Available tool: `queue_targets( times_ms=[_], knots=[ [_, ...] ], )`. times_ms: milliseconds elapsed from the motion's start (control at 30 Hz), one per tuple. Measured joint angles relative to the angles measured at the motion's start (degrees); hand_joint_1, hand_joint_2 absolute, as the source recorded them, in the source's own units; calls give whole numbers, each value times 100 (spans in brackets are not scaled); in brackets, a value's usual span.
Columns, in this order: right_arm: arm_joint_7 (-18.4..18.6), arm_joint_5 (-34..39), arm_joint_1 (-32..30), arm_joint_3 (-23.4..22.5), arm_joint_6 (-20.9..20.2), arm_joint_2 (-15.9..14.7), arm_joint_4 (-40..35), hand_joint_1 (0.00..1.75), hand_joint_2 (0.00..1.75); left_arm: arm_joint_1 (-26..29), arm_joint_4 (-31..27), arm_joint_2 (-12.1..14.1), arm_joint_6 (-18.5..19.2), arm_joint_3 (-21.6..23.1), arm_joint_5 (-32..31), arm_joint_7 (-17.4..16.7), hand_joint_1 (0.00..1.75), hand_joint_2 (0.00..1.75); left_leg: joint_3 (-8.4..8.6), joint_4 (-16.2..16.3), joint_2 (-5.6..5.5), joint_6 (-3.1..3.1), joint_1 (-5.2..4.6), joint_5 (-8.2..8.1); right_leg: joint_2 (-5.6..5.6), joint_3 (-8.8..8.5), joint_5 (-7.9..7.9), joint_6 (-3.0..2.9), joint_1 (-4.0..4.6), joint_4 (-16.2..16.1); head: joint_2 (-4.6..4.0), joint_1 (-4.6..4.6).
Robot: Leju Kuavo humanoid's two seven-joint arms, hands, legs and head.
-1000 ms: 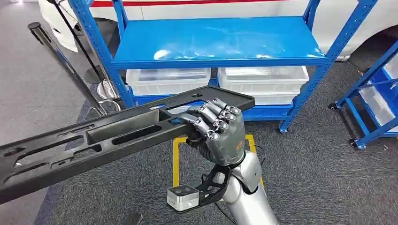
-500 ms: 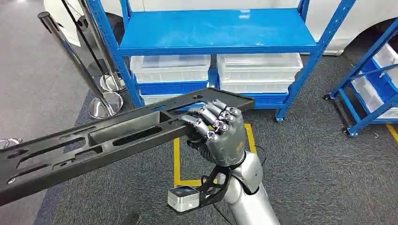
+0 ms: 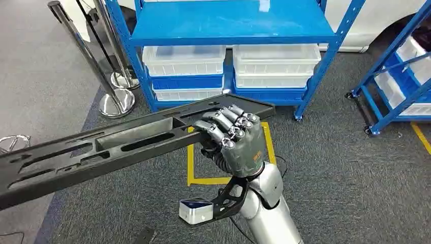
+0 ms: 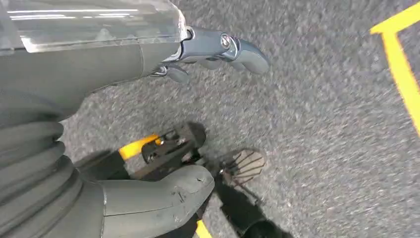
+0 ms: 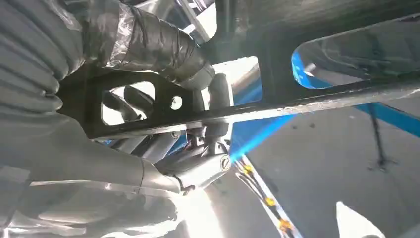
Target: Take the parts from the cabinet and place them on the table.
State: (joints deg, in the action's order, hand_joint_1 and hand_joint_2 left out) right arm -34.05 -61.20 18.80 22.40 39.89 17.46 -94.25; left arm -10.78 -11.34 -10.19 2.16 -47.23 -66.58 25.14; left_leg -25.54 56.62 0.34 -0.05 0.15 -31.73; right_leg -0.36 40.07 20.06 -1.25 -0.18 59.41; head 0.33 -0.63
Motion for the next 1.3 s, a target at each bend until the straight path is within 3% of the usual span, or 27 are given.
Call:
queue_targets(
  times_ms=[67,100,167,233,267,300,333,400,433,467,533,600,633,733,767,800,833,900,933,967,1000,1100,1133,1200,1233,1267,1300],
  knots=[
    [42,9,16,33,-2,-15,4,175,175,8,0,-11,0,4,4,2,0,175,-44,-24,-3,67,-30,100,-6,-8,-133,68,-17,-69,0,0],
    [68,11,18,35,-2,-33,9,175,175,28,2,-13,0,7,4,0,0,175,-93,-74,13,122,31,217,6,33,-163,115,7,-95,0,7],
    [112,17,31,35,0,-72,11,175,175,8,0,-15,-7,9,17,7,0,175,-261,-66,44,221,22,379,28,189,502,137,-24,299,0,9],
    [122,18,31,39,0,-109,13,175,175,8,0,-26,-7,13,30,9,0,175,-476,-32,44,245,5,534,29,391,1152,174,-32,1190,0,7],
    [122,20,30,44,0,-125,13,175,175,12,0,-31,-7,15,37,7,0,175,-593,-6,45,240,-2,606,28,455,1225,185,-33,1597,0,7],
    [122,20,30,48,0,-144,15,175,175,13,0,-31,-7,15,37,7,0,175,-707,26,46,232,-6,664,28,434,1116,190,-35,1793,0,7],
    [125,20,31,50,0,-162,24,175,175,13,0,-31,-7,17,35,9,0,175,-821,58,48,221,-8,718,27,303,916,186,-36,1763,0,4],
    [127,20,32,65,0,-183,31,175,175,11,0,-31,-9,20,39,9,0,175,-1033,148,46,191,-9,820,27,-325,630,145,-35,1074,0,4],
    [127,20,43,81,0,-186,28,175,175,6,0,-31,-9,20,39,7,0,175,-1086,198,41,174,-8,855,27,-719,740,115,-32,576,0,4],
    [127,20,57,94,0,-186,28,175,175,12,0,-37,-9,24,39,9,0,175,-1148,230,30,136,-32,887,28,-1044,1049,86,6,72,0,0],
    [129,22,76,118,0,-188,28,175,175,11,0,-42,-9,31,39,7,0,175,-1135,228,35,67,-15,965,38,-1019,1020,48,17,-24,0,9],
    [140,22,86,125,0,-190,31,175,175,16,0,-46,-9,35,44,9,0,175,-1182,190,27,-16,-4,1087,35,-943,897,-50,30,-38,0,9],
    [146,16,96,129,-2,-199,39,175,175,32,0,-46,-9,35,46,9,0,175,-1228,250,15,-42,25,979,2,-879,810,-99,-9,-50,0,7],
    [160,2,99,164,-2,-199,39,175,175,57,0,-46,-9,39,46,9,0,175,-1525,1160,7,-124,51,-66,11,-595,588,-167,-14,-51,0,-2],
    [162,-13,99,175,-2,-199,39,175,175,53,0,-46,-9,39,46,7,0,175,-1584,1553,9,-143,56,-289,8,-497,515,-168,-13,-48,0,0],
    [166,-35,99,179,-2,-201,39,175,175,48,0,-46,-9,39,46,7,0,175,-1581,1822,8,-153,56,-313,7,-395,438,-157,-11,-44,0,0],
    [184,-61,99,181,-2,-210,48,175,175,48,0,-46,-4,42,46,7,0,175,-1485,1877,8,-157,57,-149,2,-291,364,-148,-13,-39,0,-2],
    [262,-151,99,219,-2,-256,55,175,175,51,0,-46,9,59,39,0,0,175,-997,1394,7,-145,57,323,0,-110,225,-121,-16,-23,0,-2],
    [314,-184,107,251,-2,-277,55,175,175,44,0,-46,13,70,39,-2,0,175,-643,957,5,-128,57,385,6,-43,162,-103,-17,-16,0,-2],
    [389,-166,132,319,-2,-315,57,175,175,24,0,-41,15,90,39,-7,0,175,-220,396,-7,-87,47,172,10,-1,101,-73,-9,-4,0,-2],
    [462,-107,170,417,0,-378,59,175,175,8,-6,-31,15,118,39,-9,0,175,27,-60,-12,-51,15,34,15,24,53,-37,6,4,0,0],
    [553,-33,231,651,-2,-492,81,175,175,-5,-7,-30,15,155,39,-28,0,175,-98,-21,-11,84,-30,141,3,-3,-146,74,-22,-99,0,0],
    [564,-28,236,675,0,-524,87,175,175,-2,-7,-31,18,159,39,-33,0,175,-128,-77,10,150,33,248,8,23,-133,114,-9,-106,0,4],
    [573,-24,251,724,0,-595,94,175,175,-22,-7,-31,17,177,39,-37,0,175,-271,-70,38,268,18,389,25,202,511,139,-35,314,0,7],
    [575,-24,252,741,-2,-625,96,175,175,-24,-7,-31,17,190,39,-37,0,175,-365,-59,38,279,11,461,28,323,878,160,-40,754,0,4],
    [577,-20,252,756,0,-645,96,175,175,-20,-7,-31,17,197,39,-39,0,175,-456,-50,38,288,-1,526,28,427,1121,180,-45,1196,0,4],
    [579,-17,252,767,0,-660,101,175,175,-16,-7,-31,17,199,39,-39,0,175,-560,-28,39,280,-9,594,28,492,1196,194,-51,1579,0,4]
  ],
)
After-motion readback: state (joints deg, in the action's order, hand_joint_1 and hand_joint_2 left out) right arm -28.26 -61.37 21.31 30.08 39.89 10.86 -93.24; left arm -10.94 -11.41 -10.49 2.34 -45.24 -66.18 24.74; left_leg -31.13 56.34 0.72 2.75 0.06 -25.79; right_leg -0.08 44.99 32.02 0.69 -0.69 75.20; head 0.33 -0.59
